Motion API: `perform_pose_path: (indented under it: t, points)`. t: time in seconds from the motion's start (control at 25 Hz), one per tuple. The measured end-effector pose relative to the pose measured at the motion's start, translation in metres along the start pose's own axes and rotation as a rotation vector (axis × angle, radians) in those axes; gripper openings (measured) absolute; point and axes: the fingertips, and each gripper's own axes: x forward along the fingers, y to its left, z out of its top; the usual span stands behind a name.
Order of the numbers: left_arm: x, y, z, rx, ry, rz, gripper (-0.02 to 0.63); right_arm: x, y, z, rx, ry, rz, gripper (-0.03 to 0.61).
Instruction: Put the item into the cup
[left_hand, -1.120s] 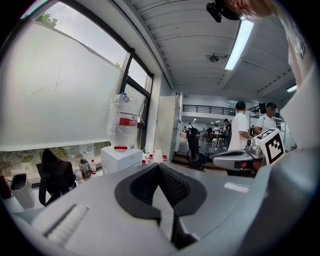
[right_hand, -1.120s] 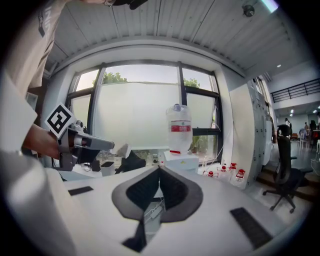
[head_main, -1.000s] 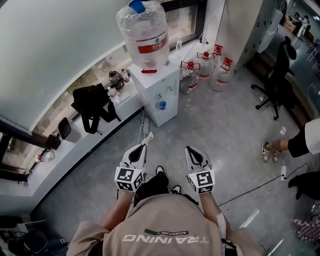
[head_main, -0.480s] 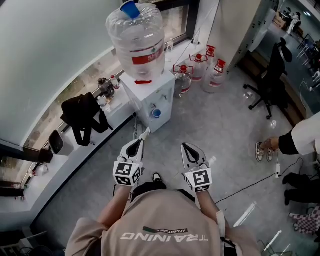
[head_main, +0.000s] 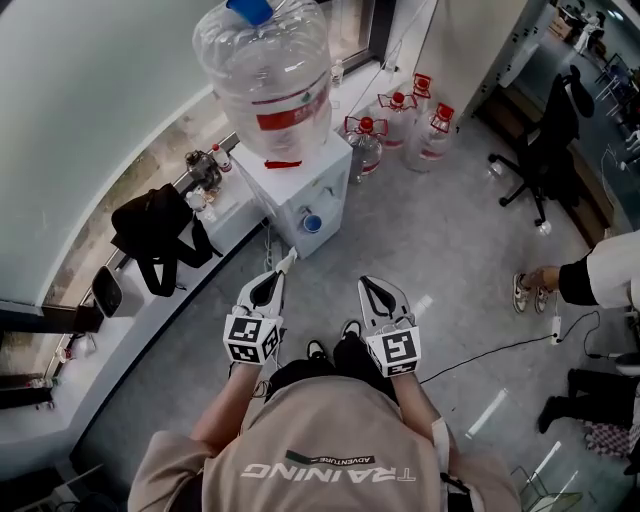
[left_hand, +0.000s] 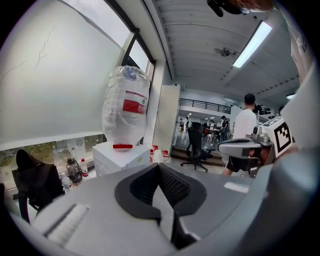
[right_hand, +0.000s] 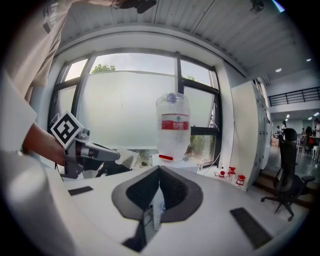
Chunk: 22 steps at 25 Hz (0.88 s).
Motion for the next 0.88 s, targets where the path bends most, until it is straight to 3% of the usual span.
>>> perform_pose_path:
  t: [0.32,0.6,0.88]
  points:
    - [0.06,0.009,0.005,0.009,0.059,0.039,0.009,0.043,-0.056,-0.014,0.034,0.007,0.034,0.011]
    - [0.116,0.02,0.004,0.006,0.114,0.102,0.008,0.1,-0.121,-0.024,-0.009,0.029,0.113,0.012]
    - [0.153,0.022,-0.01,-0.018,0.167,0.123,0.009,0.143,-0.13,-0.037,-0.028,0.065,0.198,0.012]
